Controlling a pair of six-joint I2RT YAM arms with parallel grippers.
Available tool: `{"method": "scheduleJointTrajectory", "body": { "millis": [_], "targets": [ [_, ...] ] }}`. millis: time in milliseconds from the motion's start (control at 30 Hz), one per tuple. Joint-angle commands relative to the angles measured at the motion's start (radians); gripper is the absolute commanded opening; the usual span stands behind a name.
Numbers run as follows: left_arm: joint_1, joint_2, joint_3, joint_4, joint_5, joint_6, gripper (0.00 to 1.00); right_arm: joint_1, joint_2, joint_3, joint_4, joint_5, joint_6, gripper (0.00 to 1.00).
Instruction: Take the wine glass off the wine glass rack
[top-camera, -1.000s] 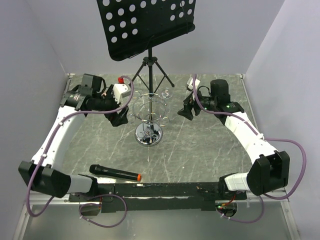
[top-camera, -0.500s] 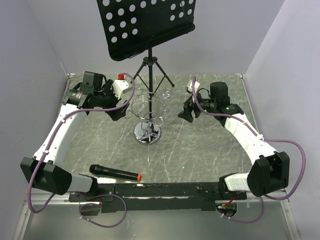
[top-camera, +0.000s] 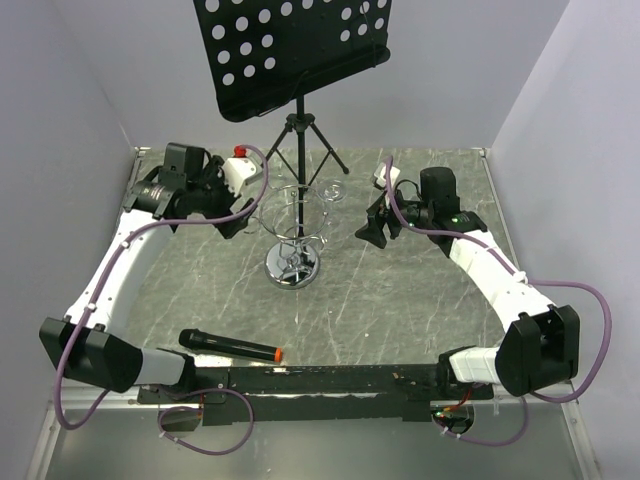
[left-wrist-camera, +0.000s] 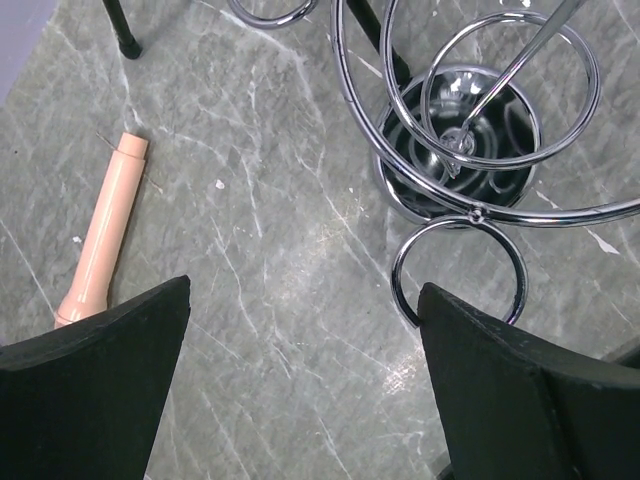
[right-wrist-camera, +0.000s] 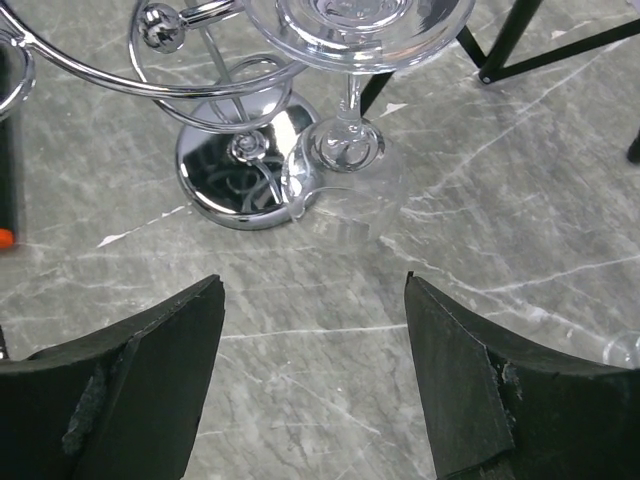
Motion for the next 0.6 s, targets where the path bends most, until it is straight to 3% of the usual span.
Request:
{"method": "scheduleJointTrajectory", "body": {
  "millis": [0,267,567],
  "targets": [
    [0.002,-0.085,-0.037,0.041,0.021,0.000,1.00,0.005,-0.033,0.001,0.034,-0.066,0.001,0.78],
    [0.002,-0.165,-0.111,-0.033,-0.005,0.077,1.00,0.007,0.045,0.023,0.084,-0.132,0.015,0.75],
    [0.014,-0.211,-0.111,-0.082,-0.070,0.042,1.00,0.008,0.082,-0.012,0.294,-0.152,0.078,0.72]
  ]
}}
